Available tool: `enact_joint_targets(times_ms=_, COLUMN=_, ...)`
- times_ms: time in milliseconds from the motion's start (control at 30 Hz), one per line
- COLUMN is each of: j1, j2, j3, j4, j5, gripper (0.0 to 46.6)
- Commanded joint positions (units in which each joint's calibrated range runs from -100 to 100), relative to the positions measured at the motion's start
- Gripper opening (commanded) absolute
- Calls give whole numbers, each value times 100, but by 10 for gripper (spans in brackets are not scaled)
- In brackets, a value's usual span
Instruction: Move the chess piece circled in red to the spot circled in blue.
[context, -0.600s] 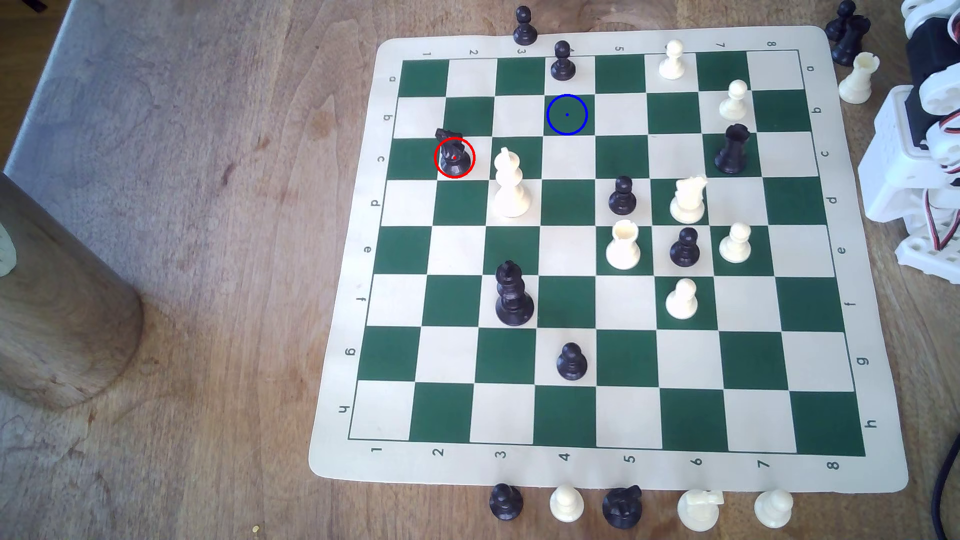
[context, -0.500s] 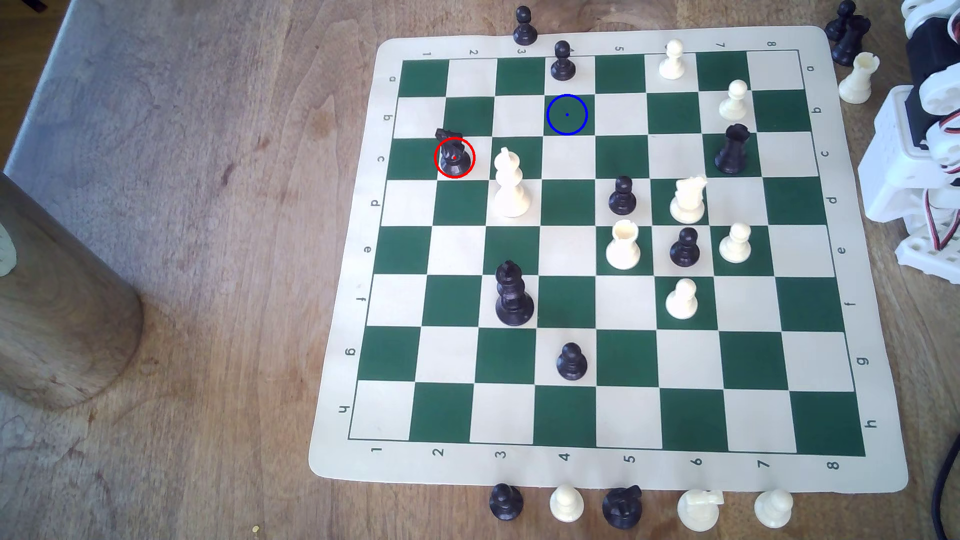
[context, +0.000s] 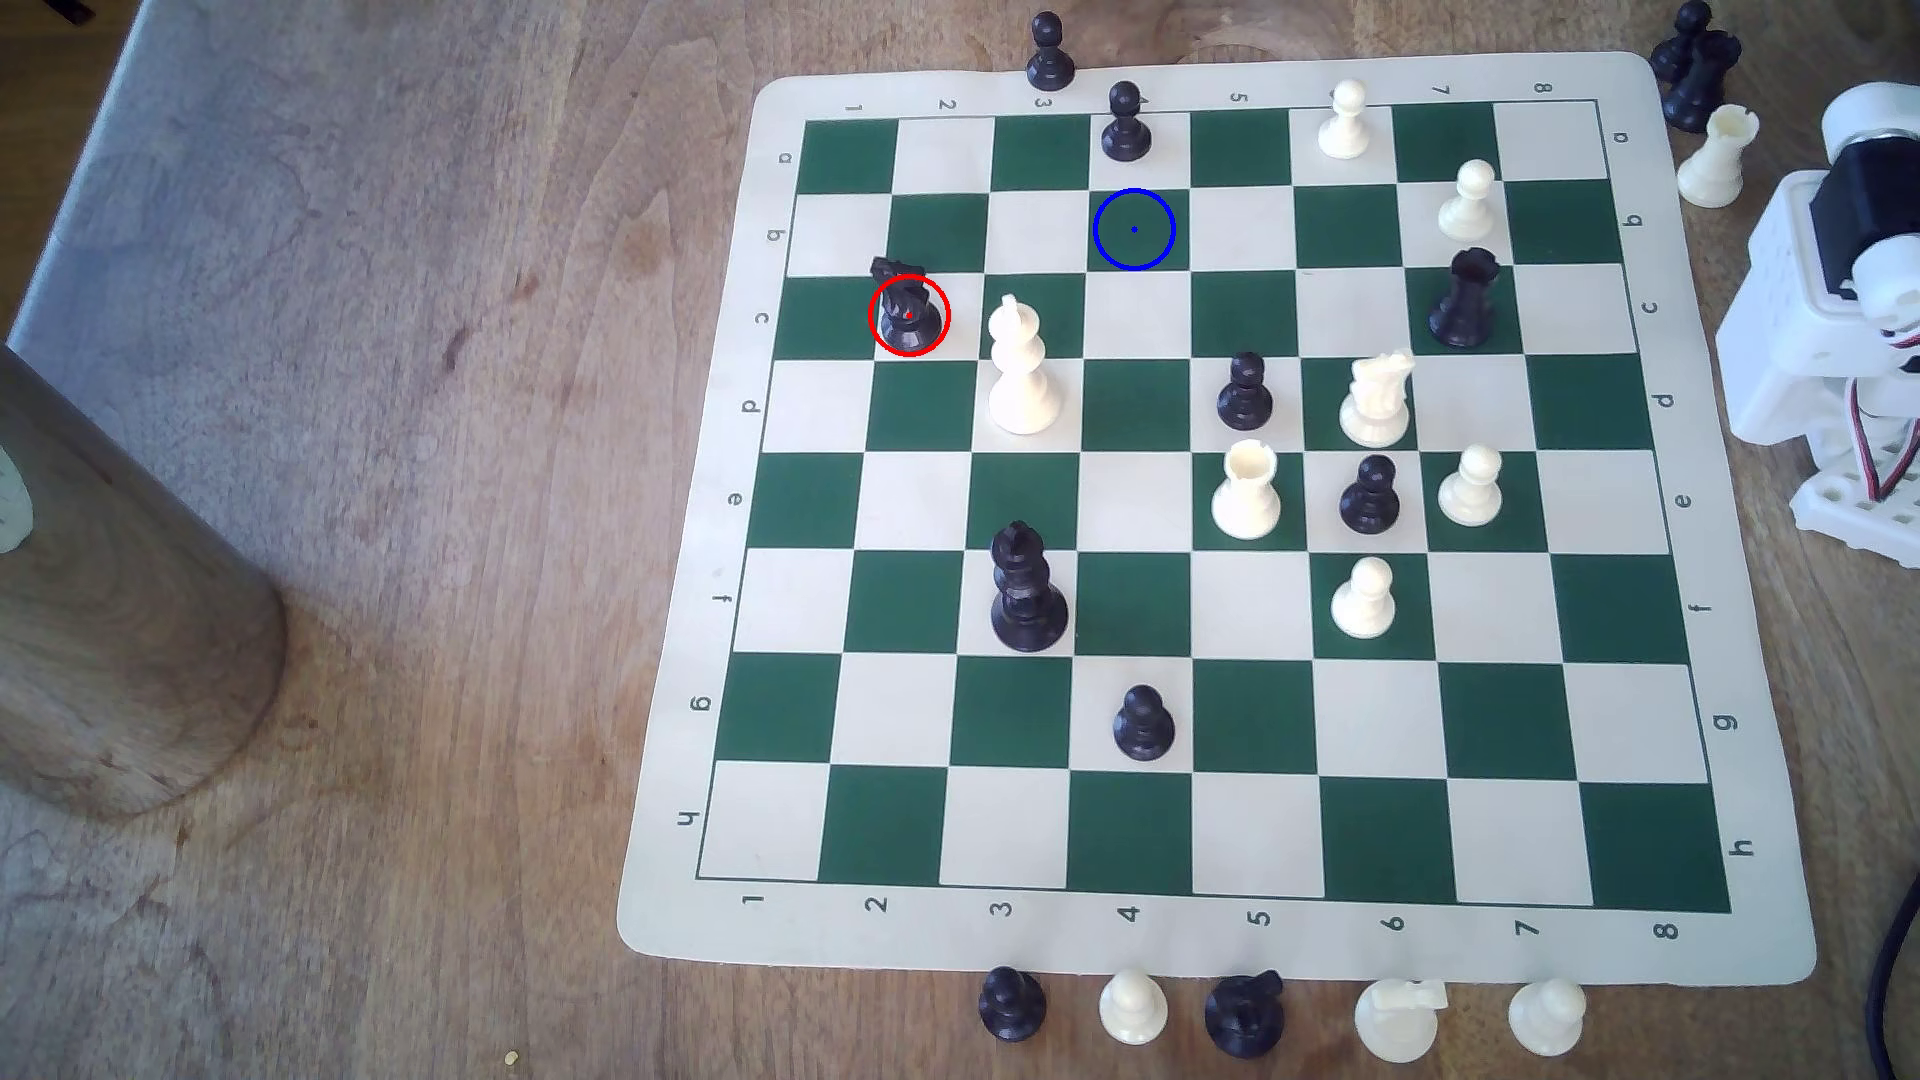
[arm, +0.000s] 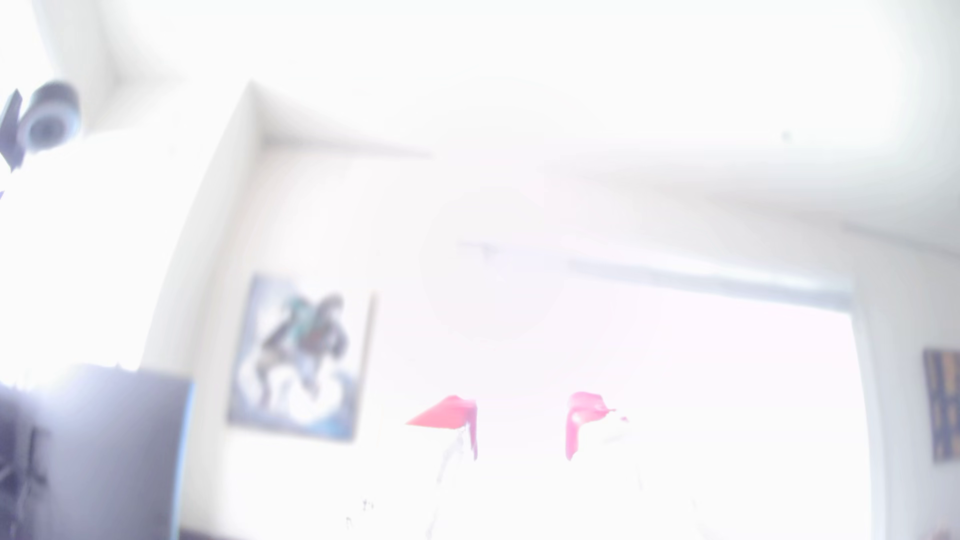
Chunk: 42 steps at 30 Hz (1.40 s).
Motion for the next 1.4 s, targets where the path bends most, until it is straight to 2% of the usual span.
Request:
enact_joint_targets(times_ms=0, j1=126, j2=-3, j3=-1112, j4=1962, j5=-78, gripper=60)
enact_joint_targets(times_ms=33, j1=158, j2=99, j3=-1285, j4=2331, j5=-78, gripper=20)
enact_joint_targets(times_ms=67, j1=165, j2=192, j3=-1403, j4=2576, j5=-78, gripper=3)
enact_joint_targets(times_ms=200, j1=181, j2=846, j3=-2128, j4=3887, j5=-137, gripper=2)
enact_joint_targets(times_ms=267, j1=1, j2=1449, j3=-2735, j4=4534, j5=-181, gripper=2)
enact_joint_targets(times_ms=367, j1=119, j2=2892, j3=-3805, j4=5410, j5=-195, gripper=2)
enact_joint_targets(times_ms=433, j1=173, j2=3384, j3=-4113, j4=5721, j5=-366, gripper=2)
enact_joint_targets(times_ms=467, j1=189, j2=3894, j3=-4603, j4=6409, j5=-415, gripper=27)
enact_joint_targets(times_ms=600, j1=134, j2=4471, j3=-5120, j4=6983, j5=-464, gripper=33)
enact_joint_targets(times_ms=767, j1=291, j2=6440, j3=-6851, j4=7777, j5=-562, gripper=86)
enact_joint_targets(times_ms=867, j1=361, j2=7001, j3=-7296, j4=7777, j5=-620, gripper=101)
enact_joint_targets(times_ms=933, j1=408, j2=7646, j3=-7939, j4=7834, j5=-835, gripper=118)
enact_joint_targets(times_ms=1200, j1=424, j2=9055, j3=-8918, j4=7859, j5=-1162, gripper=123)
enact_joint_targets(times_ms=1367, j1=424, j2=9887, j3=-9626, j4=7843, j5=-1197, gripper=123)
